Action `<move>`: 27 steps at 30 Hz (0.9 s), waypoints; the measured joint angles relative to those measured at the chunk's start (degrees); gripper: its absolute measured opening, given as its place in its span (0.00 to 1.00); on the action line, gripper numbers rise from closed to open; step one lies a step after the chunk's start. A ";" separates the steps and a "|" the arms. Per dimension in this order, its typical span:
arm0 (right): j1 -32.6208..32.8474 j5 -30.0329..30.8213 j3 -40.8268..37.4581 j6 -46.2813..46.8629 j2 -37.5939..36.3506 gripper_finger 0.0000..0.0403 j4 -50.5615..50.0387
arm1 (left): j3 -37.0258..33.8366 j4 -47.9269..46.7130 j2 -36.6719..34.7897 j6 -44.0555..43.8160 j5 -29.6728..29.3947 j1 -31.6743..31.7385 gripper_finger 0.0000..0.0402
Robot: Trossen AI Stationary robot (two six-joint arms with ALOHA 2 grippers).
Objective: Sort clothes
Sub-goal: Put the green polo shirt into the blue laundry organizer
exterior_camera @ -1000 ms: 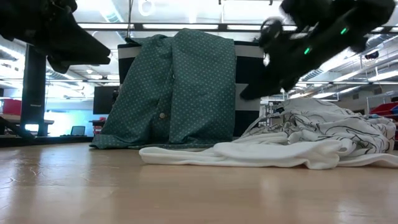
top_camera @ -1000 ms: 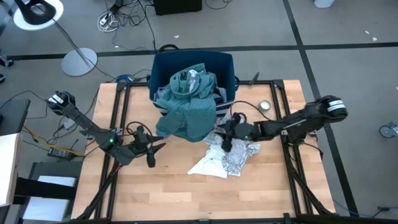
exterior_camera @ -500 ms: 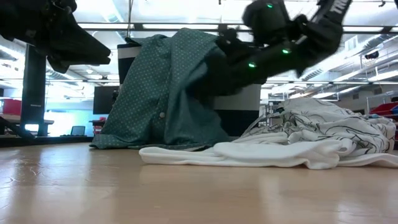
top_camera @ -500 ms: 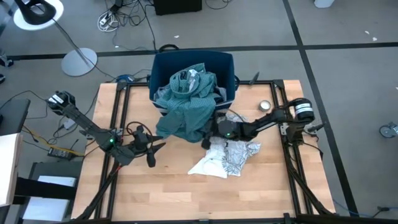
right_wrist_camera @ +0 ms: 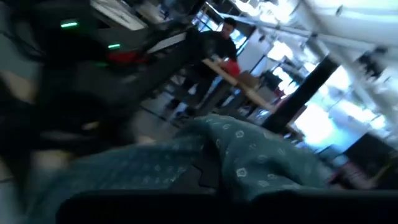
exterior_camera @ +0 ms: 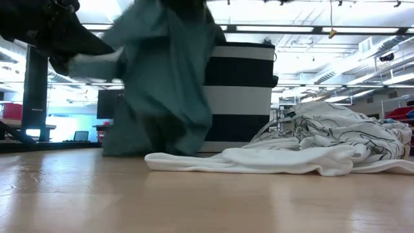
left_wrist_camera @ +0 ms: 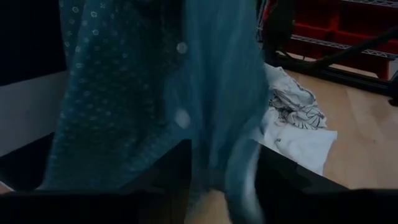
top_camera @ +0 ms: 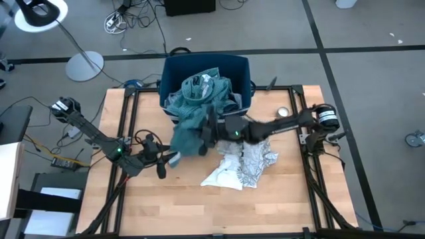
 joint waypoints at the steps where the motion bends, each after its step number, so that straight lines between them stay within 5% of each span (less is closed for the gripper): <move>1: -0.68 -0.28 3.32 -2.21 -0.06 0.01 -2.98 | 0.00 -0.05 0.00 -0.01 0.00 0.00 0.38; 8: -8.29 -1.76 28.71 -12.07 0.13 0.00 -25.01 | 0.10 0.11 -0.07 0.01 -0.53 0.04 0.38; 15: -19.71 2.99 47.65 -6.75 -0.06 0.00 -41.25 | 0.07 -0.19 0.01 0.15 0.14 0.00 0.38; 19: -23.20 3.09 51.11 6.49 -0.11 0.00 -58.05 | 0.07 -0.19 0.00 0.21 0.10 0.00 0.38; 22: -23.77 -2.18 50.28 13.31 0.40 0.00 -71.49 | 0.07 -0.19 0.00 0.23 -0.34 0.00 0.38; 27: -23.44 -10.68 43.77 24.54 1.74 0.01 -79.87 | 0.04 -0.13 0.00 0.21 -0.39 0.00 0.38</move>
